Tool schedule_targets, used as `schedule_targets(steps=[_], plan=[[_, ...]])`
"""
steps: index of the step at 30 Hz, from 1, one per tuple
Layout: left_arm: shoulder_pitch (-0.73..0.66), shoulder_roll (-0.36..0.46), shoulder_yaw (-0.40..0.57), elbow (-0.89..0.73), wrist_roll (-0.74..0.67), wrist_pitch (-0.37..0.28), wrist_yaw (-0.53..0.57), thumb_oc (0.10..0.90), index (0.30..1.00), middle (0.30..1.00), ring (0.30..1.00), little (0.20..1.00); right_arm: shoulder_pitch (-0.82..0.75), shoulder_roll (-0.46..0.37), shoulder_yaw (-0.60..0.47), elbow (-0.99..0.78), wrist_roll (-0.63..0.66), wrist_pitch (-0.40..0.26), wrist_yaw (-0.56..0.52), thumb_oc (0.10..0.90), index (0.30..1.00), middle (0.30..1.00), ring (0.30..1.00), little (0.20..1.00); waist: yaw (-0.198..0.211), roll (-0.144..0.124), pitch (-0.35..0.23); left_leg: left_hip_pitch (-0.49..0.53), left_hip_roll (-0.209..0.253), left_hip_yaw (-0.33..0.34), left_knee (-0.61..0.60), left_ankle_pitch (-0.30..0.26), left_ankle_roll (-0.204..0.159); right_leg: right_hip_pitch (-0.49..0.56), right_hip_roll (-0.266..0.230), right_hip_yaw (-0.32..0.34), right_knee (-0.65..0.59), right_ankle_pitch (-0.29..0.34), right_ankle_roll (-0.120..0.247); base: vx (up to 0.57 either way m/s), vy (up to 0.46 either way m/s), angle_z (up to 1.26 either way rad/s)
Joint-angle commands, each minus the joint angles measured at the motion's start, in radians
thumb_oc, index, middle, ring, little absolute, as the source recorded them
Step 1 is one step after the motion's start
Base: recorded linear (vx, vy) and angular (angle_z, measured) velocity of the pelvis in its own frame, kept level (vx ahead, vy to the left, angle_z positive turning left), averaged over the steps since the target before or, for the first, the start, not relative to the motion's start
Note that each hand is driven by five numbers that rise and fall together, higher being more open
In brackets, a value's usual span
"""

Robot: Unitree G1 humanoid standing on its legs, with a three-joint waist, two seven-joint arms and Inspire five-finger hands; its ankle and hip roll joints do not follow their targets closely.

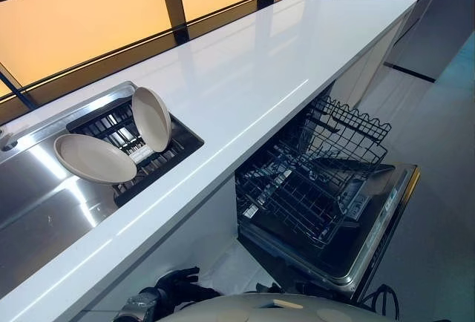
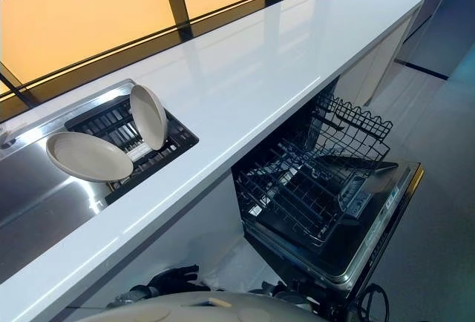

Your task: Pick up plates and place into dishwasher.

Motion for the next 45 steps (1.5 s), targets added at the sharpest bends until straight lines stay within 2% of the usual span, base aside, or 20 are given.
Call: schedule_targets(steps=[1, 5, 11, 17, 19, 23, 25, 27, 30, 33, 35, 38, 42, 45], plan=[[-0.055, -0.008, -0.022, 0.023, 0.018, -0.024, -0.028, 0.800, 0.900, 0.900, 0.900, 0.900, -0.048, 0.036, 0.049, 0.038, -0.015, 0.008, 0.038, 0.800, 0.900, 0.900, 0.900, 0.900, 0.016, 0.011, 0.044, 0.025, -0.066, 0.020, 0.007, -0.114, 0.030, 0.019, 0.067, -0.009, 0.052, -0.116, 0.001, 0.00, 0.000, 0.00], [-0.052, -0.007, -0.027, 0.026, 0.023, -0.037, -0.024, 0.800, 0.900, 0.900, 0.900, 0.900, -0.047, 0.037, 0.049, 0.037, -0.015, 0.009, 0.036, 0.800, 0.900, 0.900, 0.900, 0.900, 0.016, 0.012, 0.043, 0.023, -0.066, 0.017, 0.007, -0.113, 0.029, 0.017, 0.067, -0.010, 0.053, -0.116, 0.003, 0.00, 0.000, 0.00], [-0.051, -0.010, -0.022, 0.024, 0.011, -0.019, -0.028, 0.800, 0.900, 0.900, 0.900, 0.900, -0.048, 0.038, 0.049, 0.037, -0.017, 0.011, 0.039, 0.800, 0.900, 0.900, 0.900, 0.900, 0.018, 0.012, 0.043, 0.023, -0.068, 0.014, 0.007, -0.114, 0.031, 0.017, 0.065, -0.012, 0.052, -0.116, 0.002, 0.00, 0.000, 0.00], [-0.051, -0.011, -0.014, 0.018, -0.062, -0.001, -0.115, 0.800, 0.900, 0.900, 0.900, 0.900, -0.050, 0.037, 0.049, 0.037, -0.015, 0.012, 0.036, 0.800, 0.900, 0.900, 0.900, 0.900, 0.019, 0.013, 0.046, 0.022, -0.068, 0.014, 0.007, -0.113, 0.030, 0.017, 0.064, -0.012, 0.050, -0.113, 0.004, 0.00, 0.000, 0.00], [-0.049, -0.016, 0.009, -0.001, -0.167, 0.034, -0.182, 0.800, 0.900, 0.900, 0.900, 0.900, -0.051, 0.038, 0.044, 0.033, -0.019, 0.016, 0.034, 0.800, 0.900, 0.900, 0.900, 0.900, 0.018, 0.013, 0.047, 0.022, -0.068, 0.014, 0.007, -0.113, 0.030, 0.015, 0.064, -0.010, 0.051, -0.111, 0.005, 0.00, 0.000, 0.00], [-0.049, -0.019, 0.066, -0.097, -0.347, 0.167, -0.362, 0.800, 0.900, 0.900, 0.900, 0.900, -0.052, 0.031, 0.025, 0.014, -0.026, 0.034, 0.035, 0.800, 0.900, 0.900, 0.900, 0.900, 0.023, 0.012, 0.048, 0.019, -0.067, 0.013, 0.007, -0.115, 0.029, 0.011, 0.061, -0.011, 0.051, -0.107, 0.009, 0.00, 0.000, 0.00], [-0.033, -0.012, 0.099, -0.249, -0.499, 0.287, -0.505, 0.800, 0.900, 0.900, 0.900, 0.900, -0.046, 0.016, 0.001, -0.008, -0.030, 0.054, 0.044, 0.800, 0.900, 0.900, 0.900, 0.900, 0.031, 0.012, 0.050, 0.015, -0.066, 0.015, 0.007, -0.118, 0.029, 0.008, 0.059, -0.015, 0.049, -0.101, 0.012, -0.03, -0.017, 0.00], [-0.019, -0.001, 0.106, -0.334, -0.569, 0.340, -0.585, 0.800, 0.900, 0.900, 0.900, 0.900, -0.042, 0.004, -0.016, -0.012, -0.033, 0.064, 0.055, 0.800, 0.900, 0.900, 0.900, 0.900, 0.038, 0.011, 0.050, 0.012, -0.065, 0.015, 0.007, -0.117, 0.028, 0.005, 0.058, -0.019, 0.050, -0.098, 0.013, 0.00, 0.000, 0.00], [-0.005, 0.003, 0.128, -0.410, -0.634, 0.375, -0.702, 0.800, 0.900, 0.900, 0.900, 0.900, -0.039, -0.006, -0.032, -0.014, -0.043, 0.072, 0.072, 0.800, 0.900, 0.900, 0.900, 0.900, 0.043, 0.008, 0.050, 0.011, -0.064, 0.013, 0.007, -0.119, 0.029, 0.006, 0.059, -0.021, 0.047, -0.094, 0.012, 0.00, -0.009, 0.01], [0.015, -0.018, 0.163, -0.489, -0.699, 0.381, -0.844, 0.800, 0.900, 0.900, 0.900, 0.900, -0.035, -0.009, -0.041, -0.010, -0.058, 0.068, 0.090, 0.800, 0.900, 0.900, 0.900, 0.900, 0.051, 0.003, 0.050, 0.012, -0.064, 0.007, 0.007, -0.122, 0.029, 0.010, 0.059, -0.022, 0.043, -0.092, 0.011, 0.00, -0.022, 0.00], [0.020, -0.025, 0.172, -0.509, -0.726, 0.386, -0.885, 0.800, 0.900, 0.900, 0.900, 0.900, -0.035, -0.008, -0.042, -0.009, -0.061, 0.068, 0.092, 0.800, 0.900, 0.900, 0.900, 0.900, 0.052, 0.001, 0.050, 0.013, -0.064, 0.005, 0.007, -0.124, 0.029, 0.012, 0.059, -0.023, 0.041, -0.091, 0.011, 0.00, 0.000, 0.00], [0.029, -0.056, 0.188, -0.596, -0.786, 0.438, -0.971, 0.800, 0.900, 0.900, 0.900, 0.900, -0.032, -0.003, -0.043, -0.004, -0.062, 0.064, 0.095, 0.800, 0.900, 0.900, 0.900, 0.900, 0.058, -0.004, 0.050, 0.014, -0.063, 0.001, 0.007, -0.127, 0.028, 0.018, 0.058, -0.026, 0.033, -0.089, 0.009, 0.00, 0.000, 0.00], [0.031, -0.080, 0.139, -0.724, -0.910, 0.522, -1.075, 0.800, 0.900, 0.900, 0.900, 0.900, -0.035, 0.004, -0.041, 0.000, -0.069, 0.061, 0.098, 0.800, 0.900, 0.900, 0.900, 0.900, 0.060, -0.011, 0.049, 0.013, -0.062, -0.003, 0.007, -0.131, 0.028, 0.022, 0.057, -0.027, 0.026, -0.086, 0.008, 0.00, 0.000, 0.00], [0.022, -0.079, 0.068, -0.831, -0.995, 0.541, -1.079, 0.800, 0.900, 0.900, 0.900, 0.900, -0.040, 0.008, -0.029, 0.004, -0.066, 0.059, 0.095, 0.800, 0.900, 0.900, 0.900, 0.900, 0.056, -0.013, 0.047, 0.012, -0.060, -0.003, 0.007, -0.132, 0.028, 0.021, 0.057, -0.025, 0.027, -0.086, 0.007, 0.00, 0.000, 0.00]])
